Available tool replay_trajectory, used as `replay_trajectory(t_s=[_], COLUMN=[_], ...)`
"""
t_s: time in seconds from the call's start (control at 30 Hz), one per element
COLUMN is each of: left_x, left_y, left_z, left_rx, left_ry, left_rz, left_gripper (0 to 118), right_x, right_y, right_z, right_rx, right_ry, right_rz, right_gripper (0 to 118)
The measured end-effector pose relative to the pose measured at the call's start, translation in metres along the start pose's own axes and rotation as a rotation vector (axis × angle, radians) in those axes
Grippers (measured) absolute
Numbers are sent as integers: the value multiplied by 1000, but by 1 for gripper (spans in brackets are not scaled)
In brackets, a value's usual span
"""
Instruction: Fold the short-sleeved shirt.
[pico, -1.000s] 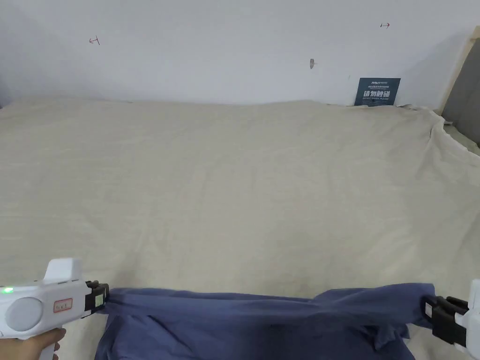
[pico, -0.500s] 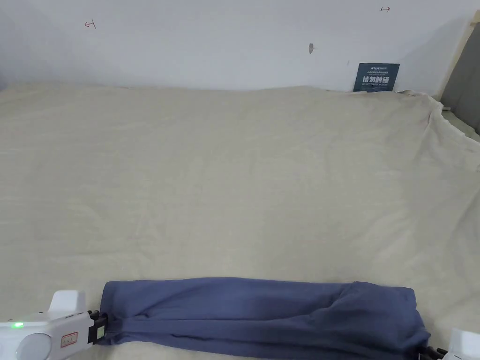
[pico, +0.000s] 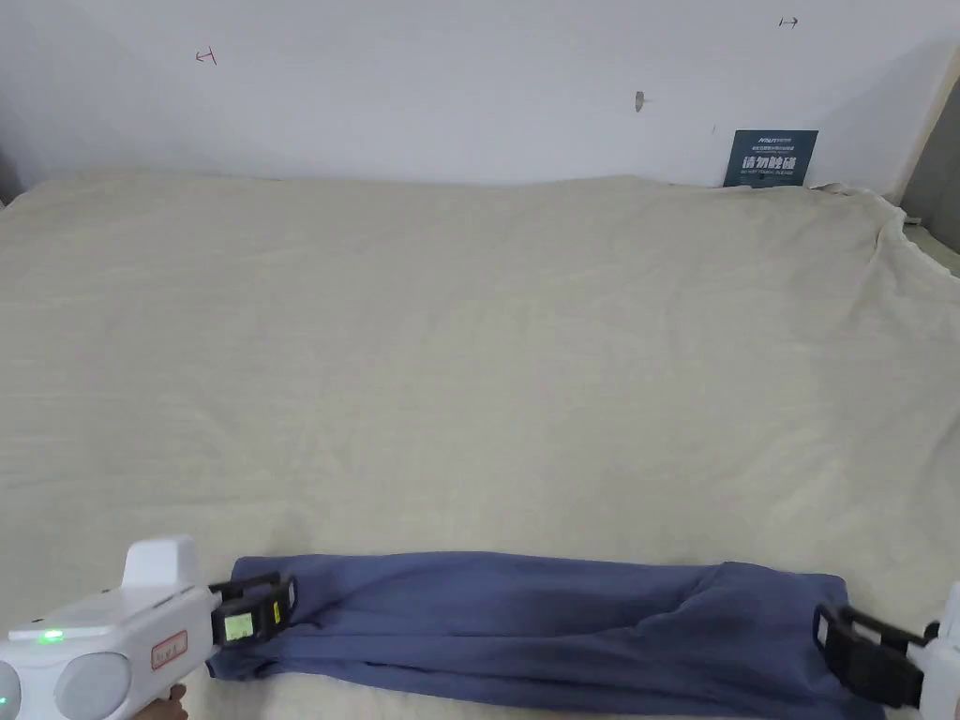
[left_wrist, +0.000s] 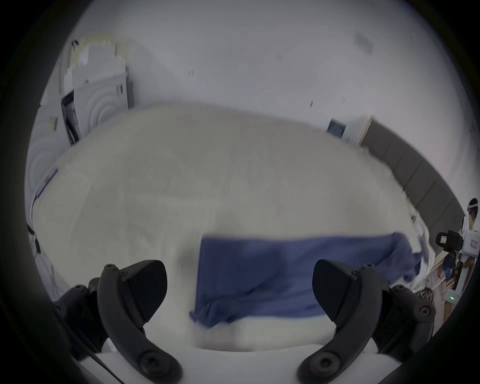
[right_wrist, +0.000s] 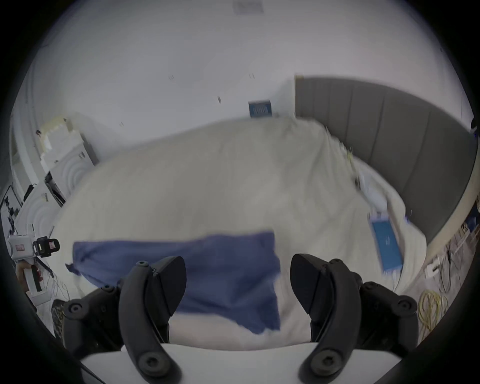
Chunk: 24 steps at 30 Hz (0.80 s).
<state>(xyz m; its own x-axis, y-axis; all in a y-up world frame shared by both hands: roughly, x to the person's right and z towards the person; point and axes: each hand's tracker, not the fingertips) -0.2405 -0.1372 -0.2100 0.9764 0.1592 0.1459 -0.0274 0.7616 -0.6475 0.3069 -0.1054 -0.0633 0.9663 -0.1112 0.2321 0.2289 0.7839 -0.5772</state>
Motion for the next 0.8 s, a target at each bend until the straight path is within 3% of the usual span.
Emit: replay_trajectory(t_s=[0.27, 0.53, 0.57, 0.63, 0.67, 0.7, 0.73, 0.77, 0.8], left_x=[56, 99, 101, 104, 106, 105, 104, 103, 103], left_y=[60, 72, 70, 69, 69, 68, 68, 67, 67], left_z=[46, 65, 67, 68, 68, 68, 67, 68, 68], left_rx=[307, 477, 504, 534, 535, 540, 549, 552, 550], left_ry=[4, 58, 59, 65, 75, 71, 52, 39, 19], left_rz=[-61, -148, -143, -127, -116, -114, -110, -106, -90], left_gripper=[115, 103, 93, 59, 43, 23, 11, 2, 0], right_x=[-65, -118, -121, -125, -125, -125, -125, -124, -122], right_y=[70, 84, 83, 81, 80, 80, 79, 78, 78], right_z=[38, 53, 53, 54, 51, 51, 49, 49, 47], right_rx=[305, 501, 513, 539, 547, 551, 556, 564, 565], right_ry=[66, -44, -49, -66, -80, -80, -78, -82, -79], right_rz=[84, 203, 201, 197, 196, 197, 195, 193, 193], right_gripper=[86, 84, 80, 58, 43, 20, 4, 0, 0])
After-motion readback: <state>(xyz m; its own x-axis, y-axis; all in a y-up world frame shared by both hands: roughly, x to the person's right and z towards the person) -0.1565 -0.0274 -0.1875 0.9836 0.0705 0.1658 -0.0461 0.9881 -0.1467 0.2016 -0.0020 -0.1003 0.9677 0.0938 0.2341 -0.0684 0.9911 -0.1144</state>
